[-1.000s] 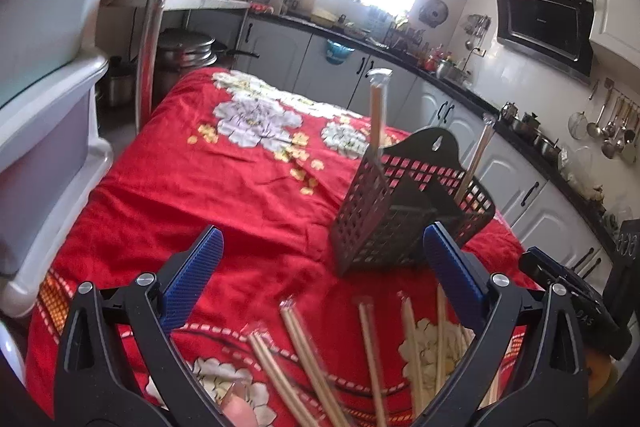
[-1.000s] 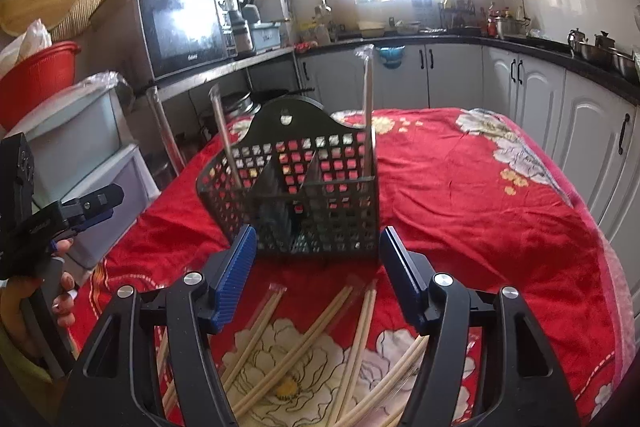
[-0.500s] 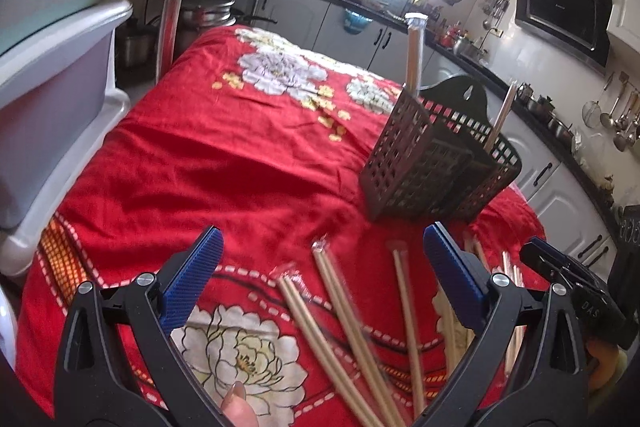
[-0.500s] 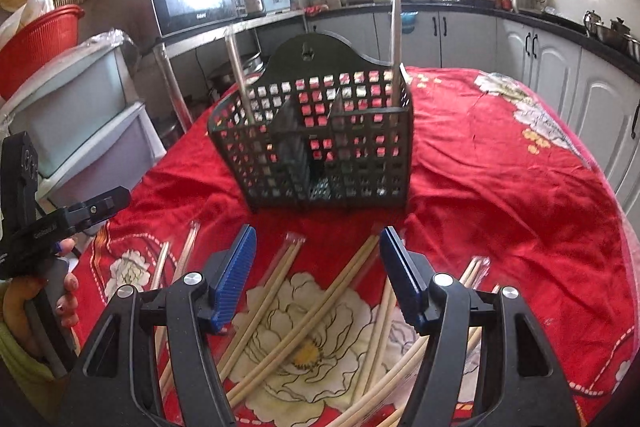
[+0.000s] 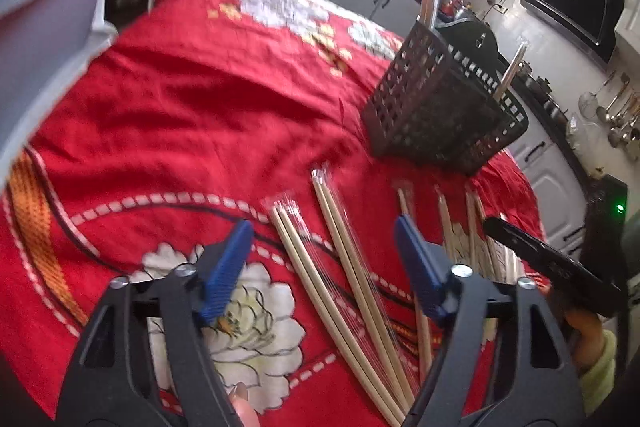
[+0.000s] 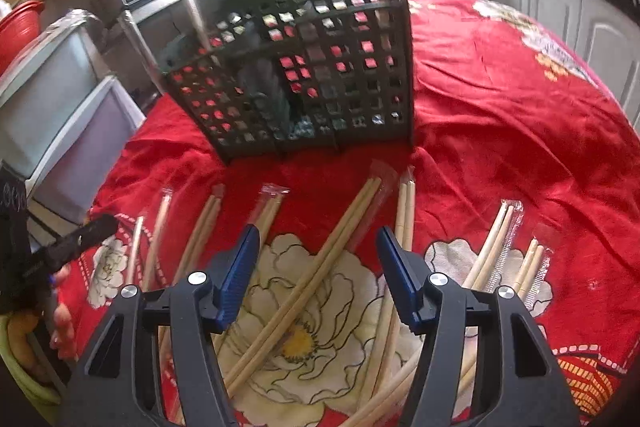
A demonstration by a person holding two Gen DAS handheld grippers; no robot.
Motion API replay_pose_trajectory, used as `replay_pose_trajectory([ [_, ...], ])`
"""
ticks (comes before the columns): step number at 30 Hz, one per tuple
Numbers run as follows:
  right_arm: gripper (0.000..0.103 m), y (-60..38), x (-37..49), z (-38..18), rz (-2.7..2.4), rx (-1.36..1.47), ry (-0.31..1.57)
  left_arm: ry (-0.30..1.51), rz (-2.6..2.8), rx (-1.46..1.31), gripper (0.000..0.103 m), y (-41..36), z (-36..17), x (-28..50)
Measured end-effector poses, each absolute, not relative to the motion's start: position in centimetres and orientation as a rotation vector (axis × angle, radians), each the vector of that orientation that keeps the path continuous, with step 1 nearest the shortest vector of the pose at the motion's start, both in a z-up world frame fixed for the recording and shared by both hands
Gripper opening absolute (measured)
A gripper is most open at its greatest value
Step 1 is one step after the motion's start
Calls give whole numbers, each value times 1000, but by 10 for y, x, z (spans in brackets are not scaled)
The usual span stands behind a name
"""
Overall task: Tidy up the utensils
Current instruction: 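Move back to the chopsticks and close the left tool on one while the right tool grasps another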
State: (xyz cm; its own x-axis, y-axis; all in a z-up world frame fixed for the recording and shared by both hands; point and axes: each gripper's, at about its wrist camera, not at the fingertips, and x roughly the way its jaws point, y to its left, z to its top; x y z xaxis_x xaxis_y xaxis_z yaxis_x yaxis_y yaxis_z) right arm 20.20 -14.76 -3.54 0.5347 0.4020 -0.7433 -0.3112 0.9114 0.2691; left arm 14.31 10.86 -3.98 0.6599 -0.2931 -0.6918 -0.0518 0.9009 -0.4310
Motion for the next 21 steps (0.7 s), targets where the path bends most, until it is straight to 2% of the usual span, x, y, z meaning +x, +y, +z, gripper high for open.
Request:
replay_pose_trajectory([
  [3,55,-147,212,-40,413,116,943,890,-154,-492,48,112,-51,146],
  [6,53,-145,224,-46,399,122,981,910,-155,-542,43,118,-59,150],
  [13,51,-145,246,-52,390,161,1015,928,-161,-550,43,119,-60,164],
  [17,45,-143,256,-53,379,165,1014,937,-151,-532,41,119,-60,176],
  [19,39,-143,261,-55,371,169,1012,938,-141,-529,36,120,-59,179],
  [21,35,-145,265,-56,364,173,1012,940,-124,-510,24,121,-60,182],
])
